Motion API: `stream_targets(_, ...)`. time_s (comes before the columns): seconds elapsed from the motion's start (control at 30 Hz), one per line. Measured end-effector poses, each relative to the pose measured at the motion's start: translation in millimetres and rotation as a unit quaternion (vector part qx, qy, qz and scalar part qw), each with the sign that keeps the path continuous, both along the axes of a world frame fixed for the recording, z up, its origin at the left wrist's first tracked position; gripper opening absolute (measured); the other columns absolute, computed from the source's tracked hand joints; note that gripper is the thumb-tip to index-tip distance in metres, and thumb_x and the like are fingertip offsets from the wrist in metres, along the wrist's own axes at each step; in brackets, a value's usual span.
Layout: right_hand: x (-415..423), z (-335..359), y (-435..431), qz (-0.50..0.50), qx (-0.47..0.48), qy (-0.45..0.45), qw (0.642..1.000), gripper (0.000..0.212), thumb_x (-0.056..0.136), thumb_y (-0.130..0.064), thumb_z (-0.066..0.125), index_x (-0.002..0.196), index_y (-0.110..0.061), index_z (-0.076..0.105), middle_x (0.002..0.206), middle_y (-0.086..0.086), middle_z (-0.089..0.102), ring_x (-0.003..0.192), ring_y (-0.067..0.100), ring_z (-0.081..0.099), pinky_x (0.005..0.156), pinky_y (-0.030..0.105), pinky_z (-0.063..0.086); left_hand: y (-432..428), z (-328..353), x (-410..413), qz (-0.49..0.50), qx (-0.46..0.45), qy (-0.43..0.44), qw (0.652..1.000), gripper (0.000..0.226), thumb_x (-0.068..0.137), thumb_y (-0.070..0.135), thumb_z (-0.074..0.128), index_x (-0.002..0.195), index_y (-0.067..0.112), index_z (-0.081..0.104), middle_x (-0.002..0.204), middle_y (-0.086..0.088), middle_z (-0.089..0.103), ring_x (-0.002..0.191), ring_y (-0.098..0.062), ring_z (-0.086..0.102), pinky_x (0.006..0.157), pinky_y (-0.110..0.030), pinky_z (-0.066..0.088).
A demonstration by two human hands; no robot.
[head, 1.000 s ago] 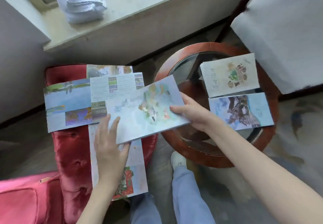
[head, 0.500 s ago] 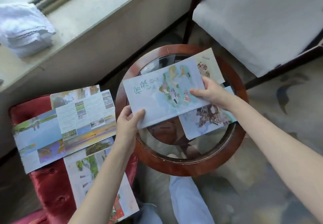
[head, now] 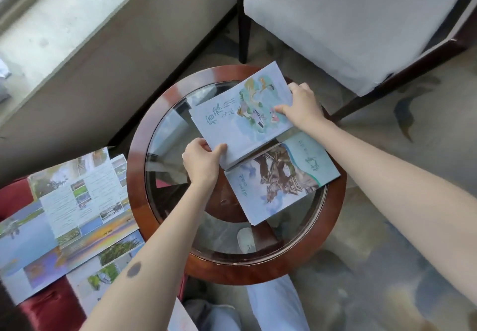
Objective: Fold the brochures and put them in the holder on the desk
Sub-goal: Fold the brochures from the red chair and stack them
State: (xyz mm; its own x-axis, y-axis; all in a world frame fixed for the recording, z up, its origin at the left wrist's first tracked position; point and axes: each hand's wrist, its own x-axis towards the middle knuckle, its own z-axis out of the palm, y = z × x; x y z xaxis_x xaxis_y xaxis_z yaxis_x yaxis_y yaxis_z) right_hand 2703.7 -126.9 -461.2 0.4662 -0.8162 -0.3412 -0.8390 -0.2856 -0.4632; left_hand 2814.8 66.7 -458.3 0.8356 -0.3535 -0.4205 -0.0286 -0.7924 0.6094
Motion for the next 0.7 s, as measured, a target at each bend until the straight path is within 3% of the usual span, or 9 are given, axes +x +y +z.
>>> stream_targets(0.13, -2, -10, 7, 0.013, -0.035, 0.032, 0.999, 0.039, 0.085, -0.034, 0.065, 0.113, -0.011, 0.048, 0.113, 0.013, 0.05, 0.099, 0.025, 0.051, 0.067, 0.027, 0.033, 0, -6, -5, 0.02, 0.009, 0.019, 1.0, 0.034, 0.074, 0.03, 0.076, 0.093, 0.012, 0.054, 0.08, 0.006, 0.054, 0.078, -0.014, 0.051, 0.069, -0.025, 0.036)
stream_targets(0.27, -2, -15, 5, 0.04, -0.073, 0.039, 0.996, 0.041, 0.087, -0.038, 0.06, 0.116, -0.012, 0.046, 0.116, 0.013, 0.049, 0.105, 0.025, 0.047, 0.074, 0.026, 0.032, 0, -12, -8, 0.038, -0.002, 0.018, 0.999, 0.035, 0.076, 0.03, 0.075, 0.096, 0.012, 0.054, 0.087, 0.003, 0.057, 0.081, -0.015, 0.053, 0.071, -0.025, 0.036)
stream_targets(0.37, 0, -19, 4, 0.042, -0.059, 0.043, 0.996, 0.039, 0.088, -0.038, 0.059, 0.113, -0.012, 0.045, 0.116, 0.013, 0.047, 0.104, 0.024, 0.047, 0.074, 0.026, 0.035, -3, -12, -11, 0.047, 0.014, 0.005, 0.999, 0.04, 0.077, 0.028, 0.074, 0.104, 0.009, 0.051, 0.104, -0.004, 0.055, 0.097, -0.021, 0.055, 0.077, -0.028, 0.04)
stream_targets(0.43, 0, -20, 4, 0.044, -0.051, 0.047, 0.997, 0.04, 0.089, -0.038, 0.057, 0.116, -0.012, 0.043, 0.117, 0.013, 0.046, 0.104, 0.024, 0.047, 0.077, 0.028, 0.042, -8, -11, -16, -0.011, 0.071, -0.092, 0.993, 0.051, 0.079, 0.026, 0.071, 0.12, 0.008, 0.045, 0.126, -0.011, 0.044, 0.117, -0.026, 0.045, 0.091, -0.033, 0.037)
stream_targets(0.53, -3, -21, 8, 0.08, -0.077, 0.08, 0.991, 0.05, 0.092, -0.036, 0.052, 0.131, -0.009, 0.036, 0.13, 0.014, 0.041, 0.115, 0.026, 0.043, 0.094, 0.034, 0.039, -30, -11, -28, -0.212, 0.059, -0.256, 0.941, 0.059, 0.091, 0.022, 0.053, 0.143, 0.009, 0.028, 0.151, -0.014, 0.025, 0.14, -0.029, 0.023, 0.112, -0.041, 0.023)
stream_targets(0.6, -2, -20, 13, 0.104, -0.142, 0.072, 0.982, 0.06, 0.092, -0.026, 0.048, 0.142, -0.004, 0.024, 0.143, 0.016, 0.033, 0.127, 0.028, 0.037, 0.101, 0.037, 0.033, -55, -16, -33, -0.305, 0.04, -0.283, 0.908, 0.056, 0.097, 0.02, 0.038, 0.148, 0.007, 0.017, 0.156, -0.013, 0.017, 0.145, -0.027, 0.014, 0.118, -0.042, 0.014)
stream_targets(0.7, 10, -17, 13, 0.137, -0.253, -0.012, 0.958, 0.055, 0.089, -0.014, 0.035, 0.142, 0.0, 0.03, 0.146, 0.017, 0.036, 0.135, 0.028, 0.036, 0.107, 0.04, 0.031, -88, -30, -28, -0.323, 0.055, -0.276, 0.904, 0.054, 0.099, 0.02, 0.025, 0.149, 0.006, 0.009, 0.158, -0.01, 0.008, 0.146, -0.023, 0.003, 0.12, -0.04, 0.003)
